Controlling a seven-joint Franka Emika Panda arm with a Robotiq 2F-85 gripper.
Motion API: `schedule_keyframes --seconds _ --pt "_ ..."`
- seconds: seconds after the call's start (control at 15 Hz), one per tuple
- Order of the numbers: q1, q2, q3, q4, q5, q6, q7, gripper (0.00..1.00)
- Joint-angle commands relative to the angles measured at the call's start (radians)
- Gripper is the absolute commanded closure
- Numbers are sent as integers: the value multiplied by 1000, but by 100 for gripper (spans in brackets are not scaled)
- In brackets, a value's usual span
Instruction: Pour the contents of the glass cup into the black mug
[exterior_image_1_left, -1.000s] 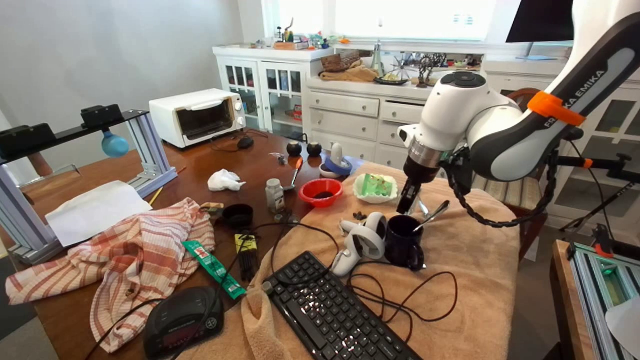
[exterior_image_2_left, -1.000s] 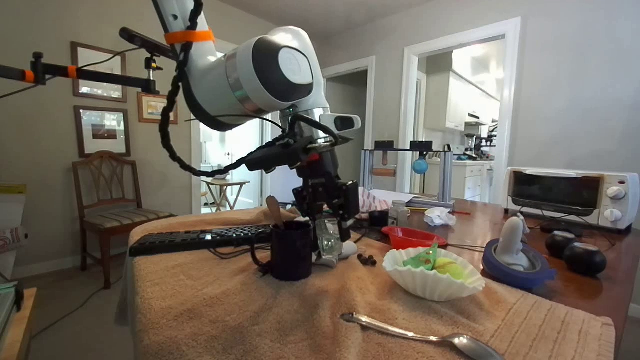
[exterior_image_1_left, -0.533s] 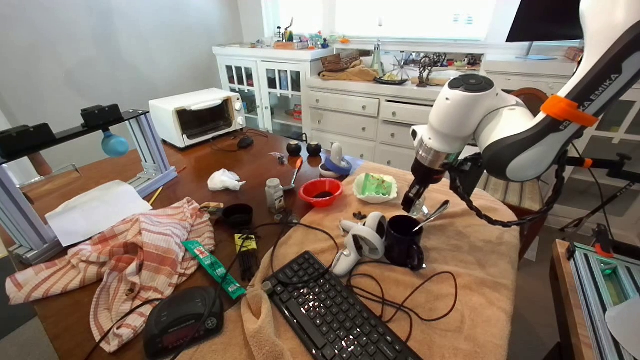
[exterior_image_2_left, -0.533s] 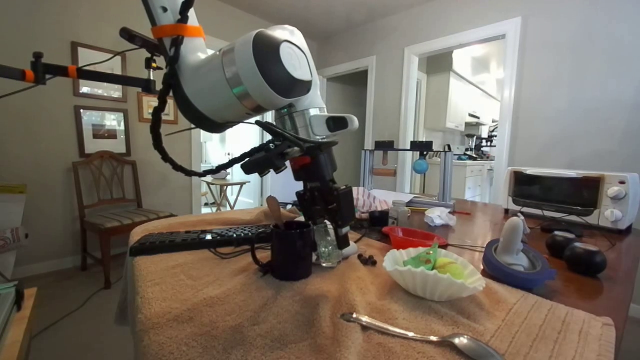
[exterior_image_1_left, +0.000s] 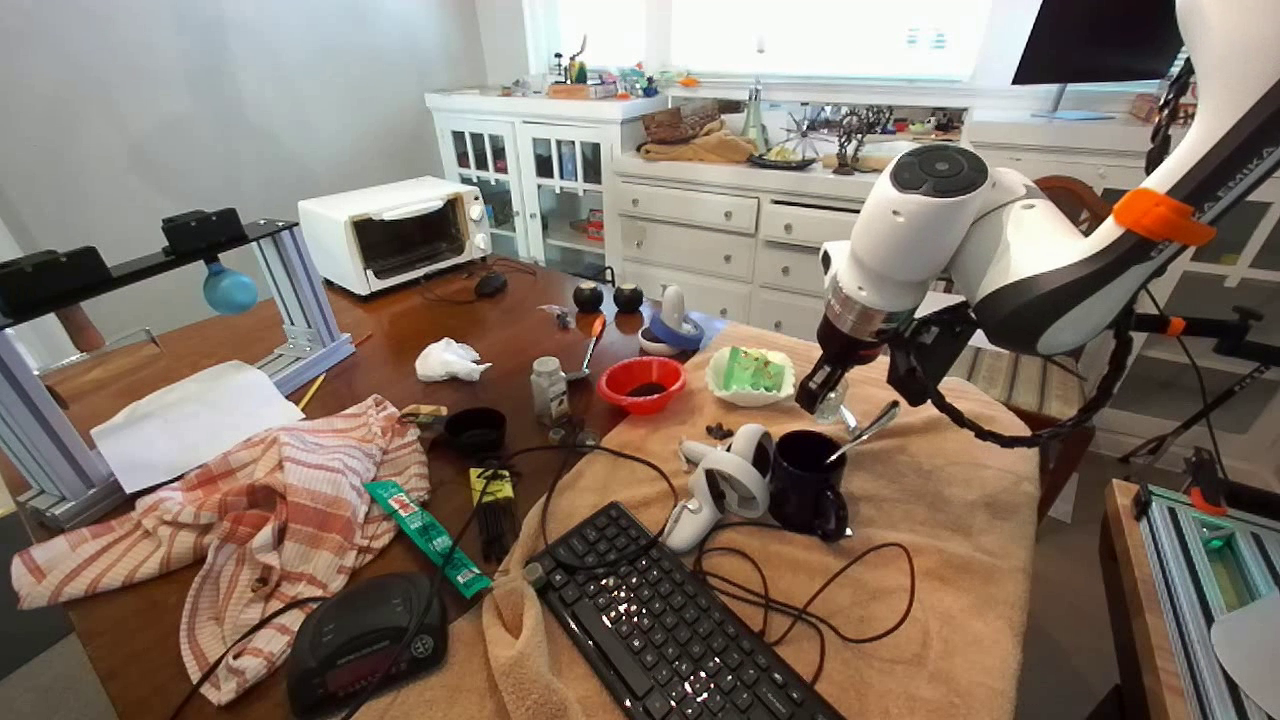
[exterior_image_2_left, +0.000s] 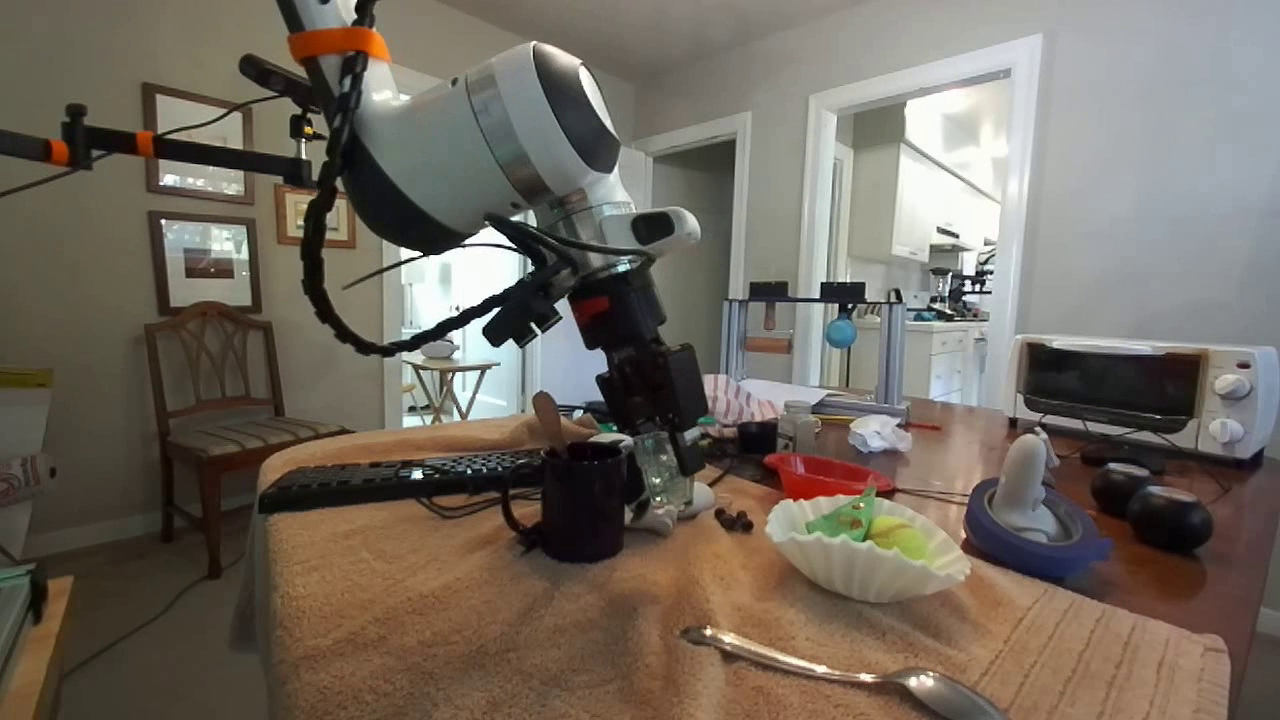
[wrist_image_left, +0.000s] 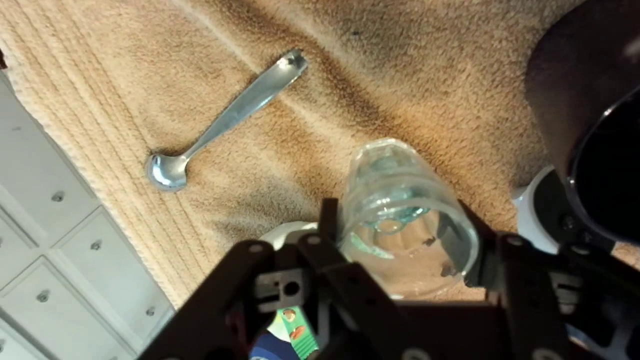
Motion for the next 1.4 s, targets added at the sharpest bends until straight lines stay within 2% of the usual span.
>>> schedule_keyframes --seconds 0.0,0.27,0.47,0.53,0.73,0.8,1.0,1.33 --pt "31 -28 12 16 -104 -76 145 70" --pt "60 -29 42 53 -204 -174 290 70" --pt "72 -16 64 65 -184 -207 279 70" --pt "-22 -22 136 55 -172 -178 255 45" --pt "-15 -21 144 57 -172 -186 256 45" --pt "-15 -21 144 57 -172 -187 256 70" --pt "-23 -38 210 54 -180 -314 376 70" --pt "16 -36 349 71 -204 -583 600 70"
